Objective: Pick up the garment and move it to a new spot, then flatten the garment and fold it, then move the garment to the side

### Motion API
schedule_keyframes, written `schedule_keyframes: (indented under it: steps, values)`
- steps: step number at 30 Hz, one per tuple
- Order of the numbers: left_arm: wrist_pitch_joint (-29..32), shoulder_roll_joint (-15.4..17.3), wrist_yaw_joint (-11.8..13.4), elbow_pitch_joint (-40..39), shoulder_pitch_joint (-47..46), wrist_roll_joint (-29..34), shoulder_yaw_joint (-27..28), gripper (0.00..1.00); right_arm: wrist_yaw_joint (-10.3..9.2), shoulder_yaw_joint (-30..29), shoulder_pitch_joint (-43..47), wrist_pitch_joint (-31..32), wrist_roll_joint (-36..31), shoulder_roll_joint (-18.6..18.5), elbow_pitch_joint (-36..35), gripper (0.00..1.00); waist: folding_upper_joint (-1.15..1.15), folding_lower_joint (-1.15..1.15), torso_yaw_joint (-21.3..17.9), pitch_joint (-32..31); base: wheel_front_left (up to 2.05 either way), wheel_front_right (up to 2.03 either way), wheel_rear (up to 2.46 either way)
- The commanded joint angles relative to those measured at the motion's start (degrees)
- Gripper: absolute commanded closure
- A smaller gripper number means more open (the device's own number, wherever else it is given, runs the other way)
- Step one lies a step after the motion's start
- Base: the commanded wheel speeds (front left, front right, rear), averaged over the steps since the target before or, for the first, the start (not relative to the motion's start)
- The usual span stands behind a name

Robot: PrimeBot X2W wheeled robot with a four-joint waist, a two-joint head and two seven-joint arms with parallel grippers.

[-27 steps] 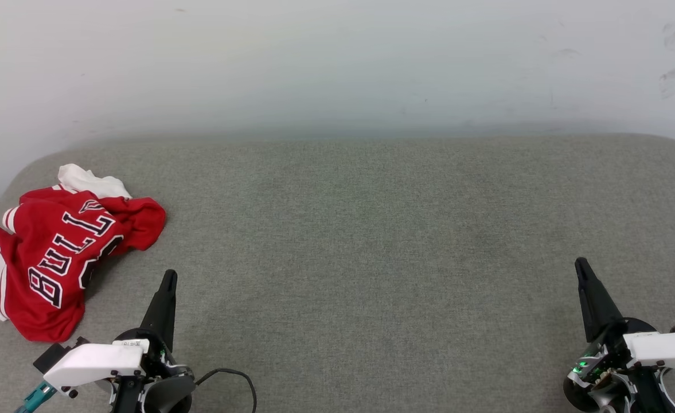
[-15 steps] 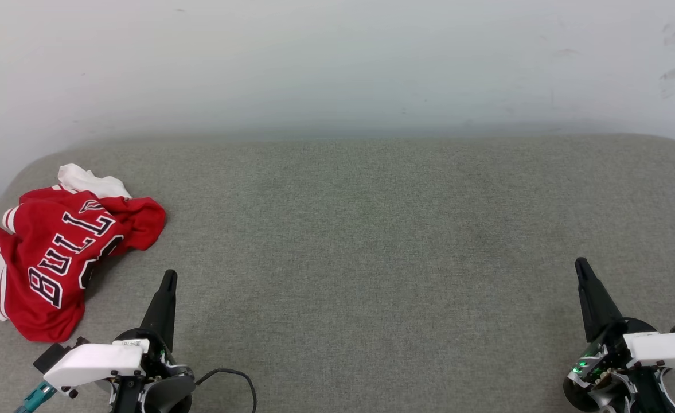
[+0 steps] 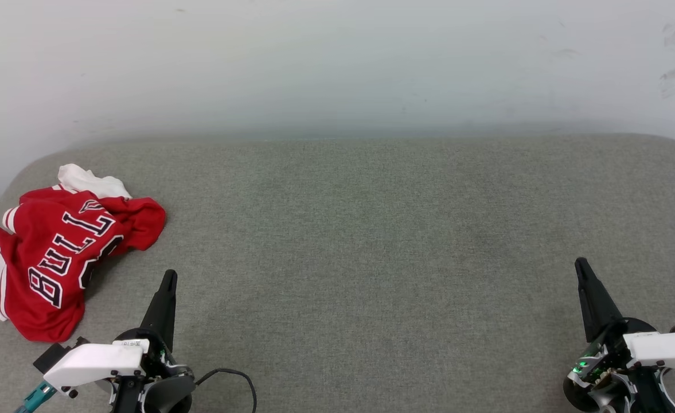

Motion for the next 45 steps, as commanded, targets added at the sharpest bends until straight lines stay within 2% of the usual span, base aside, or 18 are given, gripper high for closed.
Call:
schedule_keyframes:
  steps: [1, 11, 12, 16, 31, 37, 45]
  values:
    - [0.2, -0.1, -0.2, 0.0, -0.4, 0.2, 0.2, 1.0, -0.02, 0.0, -0.6, 0.1, -0.3, 0.2, 0.1, 1.0, 0.0, 0.0, 0.0, 0.0, 0.0, 0.0, 0.0]
    - [0.2, -0.1, -0.2, 0.0, -0.4, 0.2, 0.2, 1.0, -0.02, 0.0, -0.6, 0.0, -0.3, 0.2, 0.1, 1.0, 0.0, 0.0, 0.0, 0.0, 0.0, 0.0, 0.0]
    - [0.0, 0.0, 0.0, 0.2, 0.1, 0.0, -0.1, 0.0, 0.0, 0.0, 0.1, 0.0, 0.0, 0.0, 0.2, 0.0, 0.0, 0.0, 0.0, 0.0, 0.0, 0.0, 0.0]
    - [-0.1, -0.2, 0.1, 2.1, 1.9, 0.0, -0.3, 0.0, -0.01, 0.1, 1.9, 0.0, 0.0, 0.1, 2.1, 0.0, 0.0, 0.0, 0.0, 0.0, 0.0, 0.0, 0.0]
    - [-4.1, -0.2, 0.0, 0.4, 3.0, 3.4, -1.0, 0.0, -0.01, 1.6, 1.6, -4.1, -5.5, 0.1, 2.1, 0.0, 0.0, 0.0, -0.1, 0.1, 0.0, 0.0, 0.0]
    - [-5.7, -0.2, 0.0, -0.1, 3.4, 7.8, 0.5, 0.0, -0.01, 1.1, 1.1, -5.6, -10.9, 0.1, 2.4, 0.0, 0.0, 0.0, -0.1, 0.0, 0.0, 0.0, 0.0]
    - [-7.5, -0.1, 0.0, -1.9, 3.4, 14.4, 4.6, 0.0, -0.01, 0.4, 0.6, -7.5, -22.3, 0.1, 0.0, 0.0, 0.0, 0.0, -0.1, 0.0, 0.0, 0.0, 0.0]
